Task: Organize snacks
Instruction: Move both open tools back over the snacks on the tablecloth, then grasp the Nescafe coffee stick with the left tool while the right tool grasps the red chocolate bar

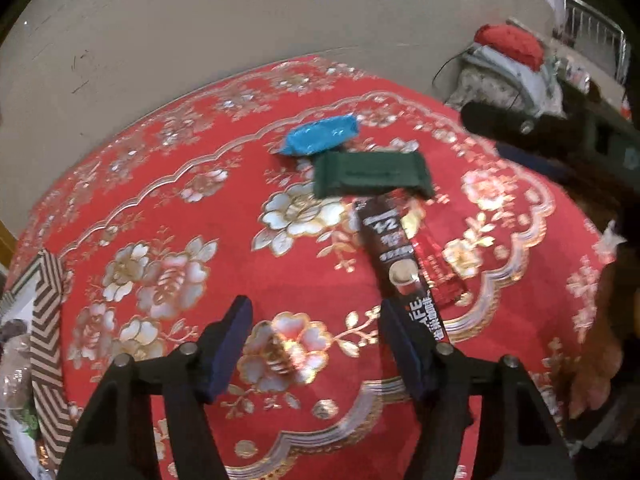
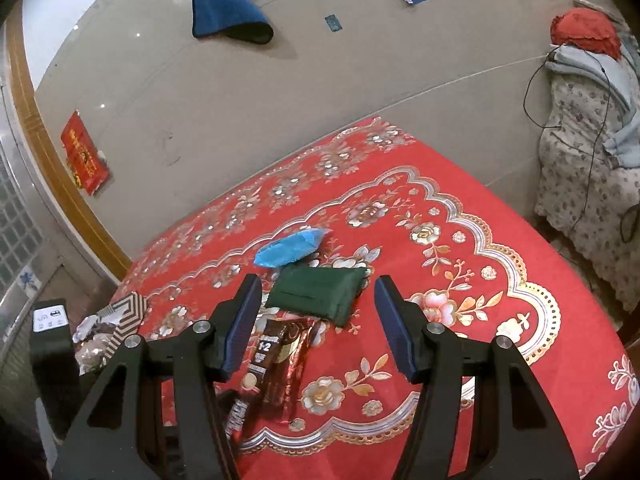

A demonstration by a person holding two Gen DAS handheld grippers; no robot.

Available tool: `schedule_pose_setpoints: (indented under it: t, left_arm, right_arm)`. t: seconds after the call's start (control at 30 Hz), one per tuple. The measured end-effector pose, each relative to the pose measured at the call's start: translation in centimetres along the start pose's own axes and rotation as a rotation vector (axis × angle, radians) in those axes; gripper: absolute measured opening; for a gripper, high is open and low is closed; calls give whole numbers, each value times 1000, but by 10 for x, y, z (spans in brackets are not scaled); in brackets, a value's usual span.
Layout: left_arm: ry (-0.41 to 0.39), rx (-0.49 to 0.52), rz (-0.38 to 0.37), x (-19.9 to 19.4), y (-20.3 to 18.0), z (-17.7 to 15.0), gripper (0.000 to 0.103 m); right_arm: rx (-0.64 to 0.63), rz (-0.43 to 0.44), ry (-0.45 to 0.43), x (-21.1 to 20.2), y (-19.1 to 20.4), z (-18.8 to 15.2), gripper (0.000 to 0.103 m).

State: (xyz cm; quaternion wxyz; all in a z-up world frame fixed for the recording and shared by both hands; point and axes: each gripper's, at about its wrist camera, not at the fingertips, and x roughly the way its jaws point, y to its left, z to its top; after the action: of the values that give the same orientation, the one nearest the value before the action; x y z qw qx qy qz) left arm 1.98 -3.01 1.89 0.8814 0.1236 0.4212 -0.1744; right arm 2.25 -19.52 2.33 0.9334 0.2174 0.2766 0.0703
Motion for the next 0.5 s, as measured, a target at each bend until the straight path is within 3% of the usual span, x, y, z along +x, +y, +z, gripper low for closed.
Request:
schedule_pose_setpoints:
  t: [0.2,0.27,0.37,0.5]
  left_arm:
    - [-96,-11,-65,-19,-6,4,72]
    - [-61,8,-63,-12,-14,7,73]
    - [3,9,5,3,-18,8,73]
    - [20,-36,37,4,-3,7,75]
  right_arm:
    - [0,-5,-1,1,0,0,59]
    - [-1,-5,0,2,1,0,59]
    - [-7,-7,-3,2,1,0,59]
    - [0,-7,-3,1,0,1,59]
